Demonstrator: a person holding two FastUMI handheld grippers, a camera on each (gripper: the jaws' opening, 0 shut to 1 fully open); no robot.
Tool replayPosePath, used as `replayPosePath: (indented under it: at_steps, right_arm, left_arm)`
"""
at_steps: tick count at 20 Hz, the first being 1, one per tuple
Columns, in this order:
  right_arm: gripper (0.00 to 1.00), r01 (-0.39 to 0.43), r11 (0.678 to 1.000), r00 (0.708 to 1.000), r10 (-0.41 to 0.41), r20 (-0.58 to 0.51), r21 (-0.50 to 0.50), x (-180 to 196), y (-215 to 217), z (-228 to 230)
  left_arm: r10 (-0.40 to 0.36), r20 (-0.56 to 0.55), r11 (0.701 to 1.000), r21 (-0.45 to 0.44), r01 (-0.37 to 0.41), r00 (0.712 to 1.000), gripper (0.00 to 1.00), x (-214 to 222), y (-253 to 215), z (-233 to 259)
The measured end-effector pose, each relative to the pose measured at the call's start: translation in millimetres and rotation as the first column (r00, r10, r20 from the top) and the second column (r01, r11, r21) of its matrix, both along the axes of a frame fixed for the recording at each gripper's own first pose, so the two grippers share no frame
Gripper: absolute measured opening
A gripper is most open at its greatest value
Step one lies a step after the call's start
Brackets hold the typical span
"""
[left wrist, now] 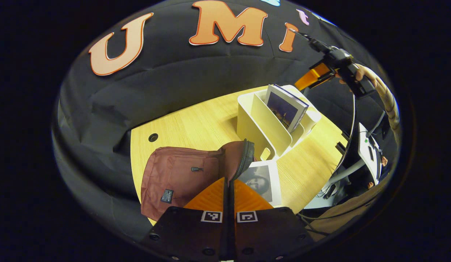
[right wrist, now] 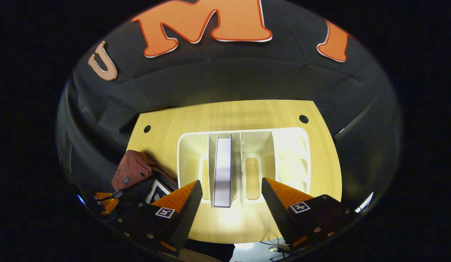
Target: Open the schoolbag, grab two books from the bookshelf and put them into the schoolbag.
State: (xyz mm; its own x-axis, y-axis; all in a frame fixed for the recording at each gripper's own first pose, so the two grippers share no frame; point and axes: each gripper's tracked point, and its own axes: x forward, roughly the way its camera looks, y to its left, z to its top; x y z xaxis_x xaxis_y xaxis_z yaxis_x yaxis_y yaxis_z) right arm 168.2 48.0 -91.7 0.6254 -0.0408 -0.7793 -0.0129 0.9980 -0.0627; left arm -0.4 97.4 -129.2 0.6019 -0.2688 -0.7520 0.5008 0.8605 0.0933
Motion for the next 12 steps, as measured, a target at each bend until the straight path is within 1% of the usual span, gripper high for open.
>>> replayPosePath:
  at_steps: [3, 6, 7, 8, 9, 10, 11, 12]
  right_arm:
    - [0.98, 0.021, 0.999, 0.998, -0.023, -0.067, -0.041, 23, -1, -30]
    - [0.95, 0.003, 0.999, 0.994, -0.009, -0.106, -0.052, 32, 9, -46]
    - [0.75, -0.003, 0.998, 0.992, -0.004, -0.123, -0.055, 33, 12, -52]
    - [0.81, -0.005, 0.998, 0.990, -0.003, -0.139, -0.063, 34, 12, -59]
    - [0.67, -0.002, 0.998, 0.989, -0.009, -0.149, -0.070, 34, 12, -64]
    - [0.48, 0.007, 0.997, 0.988, -0.019, -0.151, -0.078, 35, 9, -65]
    - [0.36, 0.019, 0.997, 0.988, -0.030, -0.149, -0.074, 36, 8, -66]
    - [0.29, 0.025, 0.997, 0.989, -0.035, -0.142, -0.066, 39, 9, -66]
  left_arm:
    - [0.015, -0.001, 1.000, 0.002, -0.015, 1.000, 0.01, -3, 4, 1]
    - [0.024, -0.002, 1.000, 0.009, -0.024, 1.000, 0.00, -2, 6, 1]
    - [0.027, -0.003, 1.000, 0.010, -0.027, 1.000, 0.00, -1, 6, 0]
    - [0.030, -0.003, 0.999, 0.010, -0.030, 1.000, 0.00, 0, 6, 1]
    - [0.033, -0.003, 0.999, 0.010, -0.033, 0.999, 0.01, -1, 5, -1]
    - [0.034, -0.003, 0.999, 0.010, -0.034, 0.999, 0.00, -2, 5, 1]
    - [0.035, -0.003, 0.999, 0.012, -0.035, 0.999, 0.01, -1, 5, 1]
    - [0.035, -0.003, 0.999, 0.014, -0.035, 0.999, 0.01, -2, 6, 0]
